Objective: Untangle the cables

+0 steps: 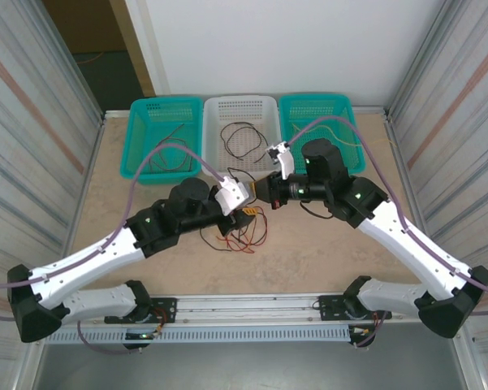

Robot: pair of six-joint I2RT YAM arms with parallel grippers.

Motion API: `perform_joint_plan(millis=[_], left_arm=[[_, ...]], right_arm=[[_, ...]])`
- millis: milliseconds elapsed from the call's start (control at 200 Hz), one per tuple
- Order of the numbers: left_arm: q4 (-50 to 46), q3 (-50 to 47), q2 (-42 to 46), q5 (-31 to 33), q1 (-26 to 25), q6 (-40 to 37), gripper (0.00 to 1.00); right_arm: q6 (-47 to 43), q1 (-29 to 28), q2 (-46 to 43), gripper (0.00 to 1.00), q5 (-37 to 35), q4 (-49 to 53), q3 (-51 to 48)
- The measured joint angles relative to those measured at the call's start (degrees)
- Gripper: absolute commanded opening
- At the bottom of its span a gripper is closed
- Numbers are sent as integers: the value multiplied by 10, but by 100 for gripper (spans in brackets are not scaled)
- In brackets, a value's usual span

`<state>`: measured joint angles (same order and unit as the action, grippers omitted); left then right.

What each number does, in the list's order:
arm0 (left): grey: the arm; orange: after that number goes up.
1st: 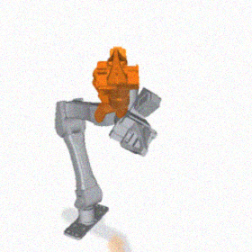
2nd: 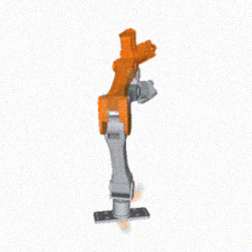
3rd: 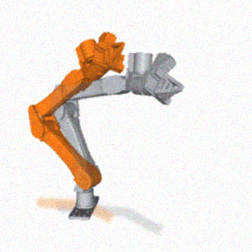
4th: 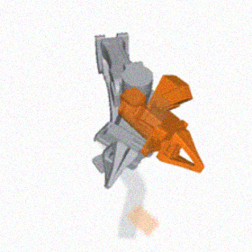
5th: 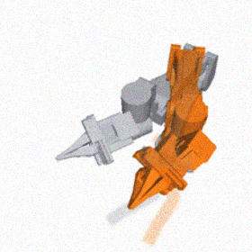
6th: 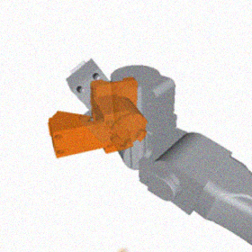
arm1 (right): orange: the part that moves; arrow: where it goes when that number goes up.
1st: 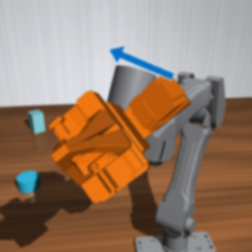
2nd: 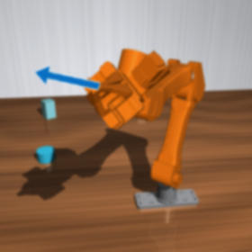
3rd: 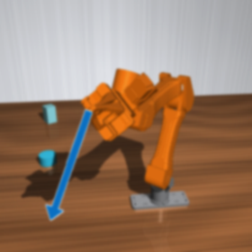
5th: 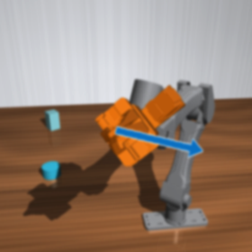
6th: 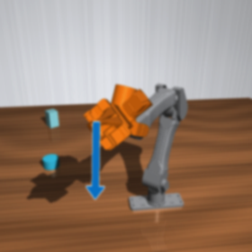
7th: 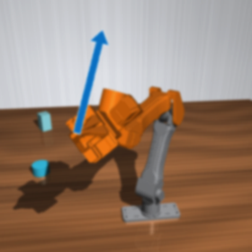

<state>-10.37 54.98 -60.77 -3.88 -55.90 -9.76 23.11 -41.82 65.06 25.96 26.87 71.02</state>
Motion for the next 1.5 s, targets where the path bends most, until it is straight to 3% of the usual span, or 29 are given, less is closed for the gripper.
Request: perform_joint_plan(millis=[135, 471, 646, 852, 1067, 1182, 1222, 1282, 1333, 1413, 1498], left_arm=[[31, -33, 19, 10, 0, -5, 38], [81, -60, -6, -11, 0, 61, 0], [164, -95, -13, -25, 0, 155, 0], [333, -169, -24, -42, 0, 310, 0], [515, -250, -28, 2, 0, 474, 0], [563, -266, -40, 20, 0, 531, 0], [565, -264, -45, 21, 0, 541, 14], [546, -257, -46, 23, 0, 551, 43], [520, -255, -38, 23, 3, 560, 59], [458, -255, -14, 25, 14, 574, 73], [376, -256, 41, 31, 37, 586, 80]], right_arm=[[20, 27, -16, 1, 21, -24, -8], [68, 48, -25, 0, 54, -87, -38], [87, 50, -26, 0, 41, -120, -51], [121, 52, -24, 0, 5, -162, -71], [139, 52, -21, 0, -20, -195, -85], [143, 51, -19, 0, -22, -203, -90], [144, 51, -19, 0, -22, -204, -91], [144, 51, -19, 0, -22, -204, -92], [143, 52, -21, 0, -22, -208, -92], [137, 52, -25, 0, -22, -203, -87], [126, 52, -30, 0, -21, -191, -76]])
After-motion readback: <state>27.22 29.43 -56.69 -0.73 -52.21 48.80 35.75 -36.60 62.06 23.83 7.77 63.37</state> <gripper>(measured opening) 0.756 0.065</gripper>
